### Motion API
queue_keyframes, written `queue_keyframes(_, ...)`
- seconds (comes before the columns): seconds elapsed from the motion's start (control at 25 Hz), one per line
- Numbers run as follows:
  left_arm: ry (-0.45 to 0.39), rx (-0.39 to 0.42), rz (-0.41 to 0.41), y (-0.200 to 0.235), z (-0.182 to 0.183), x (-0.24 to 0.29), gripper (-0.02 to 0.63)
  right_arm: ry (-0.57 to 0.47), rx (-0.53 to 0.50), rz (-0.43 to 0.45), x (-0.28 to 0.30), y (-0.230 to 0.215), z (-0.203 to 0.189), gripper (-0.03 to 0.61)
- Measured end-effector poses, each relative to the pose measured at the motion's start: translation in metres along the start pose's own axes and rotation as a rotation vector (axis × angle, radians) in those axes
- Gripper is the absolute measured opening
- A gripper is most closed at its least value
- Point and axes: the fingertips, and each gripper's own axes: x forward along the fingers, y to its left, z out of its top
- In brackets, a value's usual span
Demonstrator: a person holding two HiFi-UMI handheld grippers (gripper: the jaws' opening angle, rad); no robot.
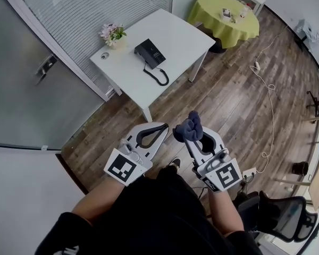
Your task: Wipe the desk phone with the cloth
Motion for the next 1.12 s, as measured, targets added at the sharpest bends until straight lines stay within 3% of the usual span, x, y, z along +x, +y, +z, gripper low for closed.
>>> queue_keyframes(0.56, 0.014, -0.020, 0.105, 0.007, 0.000, 0.073, 0.011, -0.028, 0.036, 0.104, -0.006, -0.074, 0.008, 0.094)
queue_keyframes(0.76, 0.027, -0.023, 0.115, 0.011, -0.004, 0.088, 0.009, -0.006, 0.035, 0.101, -0.002, -0.093, 0.002, 0.094)
queue_keyframes(1.12, 0.020, -0.055, 0.143, 0.064, -0.017, 0.101, 0.009, 0.024, 0.030, 0.132, 0.047, -0.113, -0.007, 0.094)
